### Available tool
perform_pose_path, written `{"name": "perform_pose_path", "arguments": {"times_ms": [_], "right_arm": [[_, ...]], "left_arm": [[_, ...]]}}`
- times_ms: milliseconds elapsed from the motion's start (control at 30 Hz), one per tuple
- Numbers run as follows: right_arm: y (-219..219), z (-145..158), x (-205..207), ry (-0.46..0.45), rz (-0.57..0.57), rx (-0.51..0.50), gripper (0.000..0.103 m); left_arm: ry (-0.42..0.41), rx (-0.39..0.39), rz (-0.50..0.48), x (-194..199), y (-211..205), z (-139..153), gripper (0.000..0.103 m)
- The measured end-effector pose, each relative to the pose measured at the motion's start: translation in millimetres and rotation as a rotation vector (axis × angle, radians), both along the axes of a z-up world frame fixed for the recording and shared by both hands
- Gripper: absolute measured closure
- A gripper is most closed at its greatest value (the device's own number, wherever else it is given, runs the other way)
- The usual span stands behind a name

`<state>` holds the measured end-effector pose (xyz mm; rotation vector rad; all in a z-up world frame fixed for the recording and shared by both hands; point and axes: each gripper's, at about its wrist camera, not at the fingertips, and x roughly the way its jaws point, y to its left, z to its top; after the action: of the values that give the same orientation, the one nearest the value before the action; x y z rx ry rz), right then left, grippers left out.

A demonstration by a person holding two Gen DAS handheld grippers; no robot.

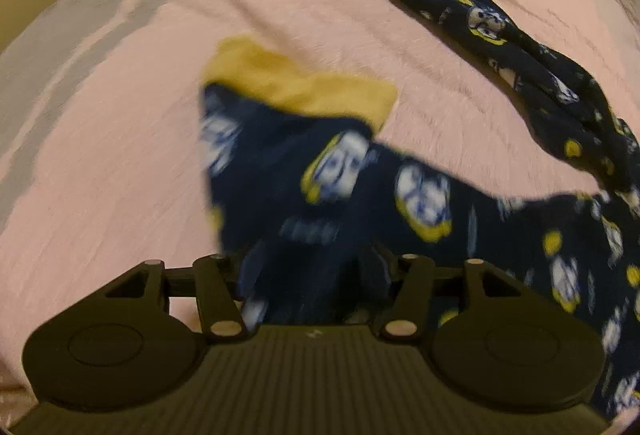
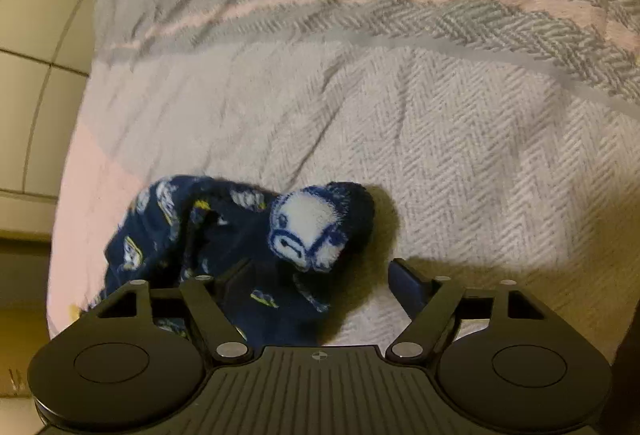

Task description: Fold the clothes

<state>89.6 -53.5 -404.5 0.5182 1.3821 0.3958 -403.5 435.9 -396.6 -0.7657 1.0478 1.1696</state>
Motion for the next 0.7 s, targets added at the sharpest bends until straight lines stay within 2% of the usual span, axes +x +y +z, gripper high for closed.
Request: {"name": "perform_pose_path", "arguments": {"times_ms": [67,100,133,167,233,367,400,467,500,533,600,633,700], "right_arm": [[6,-8,-5,0.006,-0.017,-0.011,0.027],[9,-12,-8,0.009,-0.026,-0.021,0.027],[13,-14,-10,0.007,-0.027,-0.043,0.051],[17,-16,-13,0.002,-0.026,-0.070,0.095],[21,-10,-18,-0.011,-0.028,-0.093,0.097],[15,33,-21,-0.129,-0.003,-0.054,0.097],[11,44,-20,-0.146,0.003,-0.040,0.098],[7,60,-21,-0.171,0.029,-0.044,0.098],[6,62,-23,-0.158,0.054,-0.040,0.098],[5,59,-27,-0.124,0.070,-0.058,0.098],[4,46,-38,-0.058,0.082,-0.126,0.098],[2,38,-45,-0.034,0.081,-0.174,0.096],[-5,24,-58,0.017,0.043,-0.207,0.089]], "left_arm": [[0.068,0.015,-0.011,8,17,-18,0.053],[0.092,0.016,-0.018,9,25,-26,0.063],[0.090,0.011,-0.032,6,31,-31,0.092],[0.057,0.013,-0.023,-3,34,-29,0.097],[-0.026,0.041,0.030,-35,35,-10,0.097],[-0.204,0.148,0.224,-138,26,51,0.098],[-0.252,0.147,0.289,-172,21,63,0.098],[-0.289,0.131,0.423,-233,5,72,0.098],[-0.285,0.110,0.478,-260,-5,68,0.097],[-0.267,0.068,0.525,-278,-11,58,0.091],[-0.233,-0.027,0.646,-312,-23,33,0.087],[-0.250,-0.055,0.703,-325,-29,23,0.087],[-0.303,-0.078,0.789,-342,-38,9,0.087]]}}
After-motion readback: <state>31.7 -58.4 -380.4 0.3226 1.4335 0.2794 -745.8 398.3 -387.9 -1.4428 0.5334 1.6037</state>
